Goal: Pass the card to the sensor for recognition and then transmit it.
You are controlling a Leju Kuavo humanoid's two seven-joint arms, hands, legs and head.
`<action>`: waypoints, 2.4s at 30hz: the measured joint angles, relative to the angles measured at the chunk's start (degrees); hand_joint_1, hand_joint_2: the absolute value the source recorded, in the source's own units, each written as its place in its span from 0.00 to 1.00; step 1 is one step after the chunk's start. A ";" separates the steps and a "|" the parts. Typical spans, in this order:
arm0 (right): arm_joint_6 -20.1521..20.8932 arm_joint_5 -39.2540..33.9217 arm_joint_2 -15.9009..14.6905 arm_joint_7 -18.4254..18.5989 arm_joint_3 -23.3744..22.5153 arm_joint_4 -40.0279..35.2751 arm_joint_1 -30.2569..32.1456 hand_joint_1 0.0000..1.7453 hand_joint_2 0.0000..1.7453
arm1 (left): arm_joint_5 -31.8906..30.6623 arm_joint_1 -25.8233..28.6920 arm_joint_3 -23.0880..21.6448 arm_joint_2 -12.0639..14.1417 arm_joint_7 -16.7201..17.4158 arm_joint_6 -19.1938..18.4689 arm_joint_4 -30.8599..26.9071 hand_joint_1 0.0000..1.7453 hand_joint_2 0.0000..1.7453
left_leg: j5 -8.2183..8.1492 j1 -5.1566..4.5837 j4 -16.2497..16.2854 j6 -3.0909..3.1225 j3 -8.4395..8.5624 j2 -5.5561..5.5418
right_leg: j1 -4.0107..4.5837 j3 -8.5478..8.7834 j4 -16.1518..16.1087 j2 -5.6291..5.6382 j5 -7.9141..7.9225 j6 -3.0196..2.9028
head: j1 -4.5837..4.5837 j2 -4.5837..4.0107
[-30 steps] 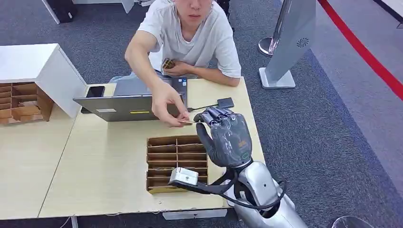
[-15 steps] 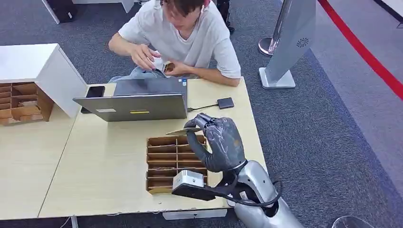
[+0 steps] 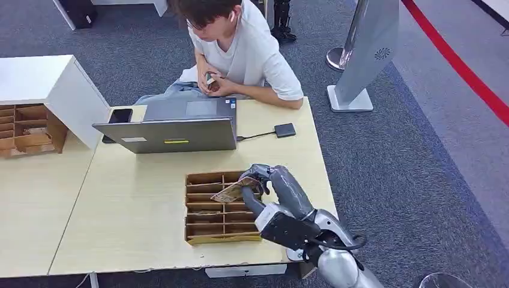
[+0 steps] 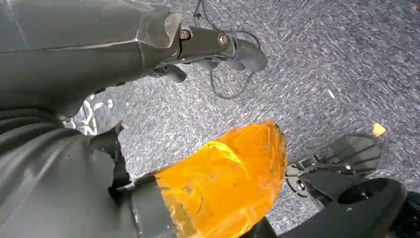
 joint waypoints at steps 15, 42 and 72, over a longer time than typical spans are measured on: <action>7.35 -10.87 -4.98 0.24 -4.59 4.22 1.13 1.00 1.00 | 0.11 0.28 1.88 0.35 -0.17 0.55 0.72 0.00 0.00 | 0.00 0.00 0.00 0.00 0.01 0.00 | 0.00 0.00 0.00 0.00 0.00 0.00 | 0.00 0.00; 14.41 -17.12 -12.66 2.99 -3.80 15.52 1.04 1.00 1.00 | -1.68 0.30 2.38 0.52 0.04 0.53 0.90 0.00 0.00 | -0.01 -0.01 0.01 0.01 0.00 0.00 | -0.01 0.00 -0.01 -0.01 0.00 0.00 | -0.02 0.00; 11.28 -11.97 -16.02 6.97 -2.03 17.75 1.01 1.00 1.00 | -2.71 0.26 2.38 0.48 0.50 0.15 0.90 0.00 0.00 | 0.00 -0.01 0.01 0.01 0.00 0.00 | -0.01 0.00 -0.01 -0.01 0.00 0.00 | -0.02 0.00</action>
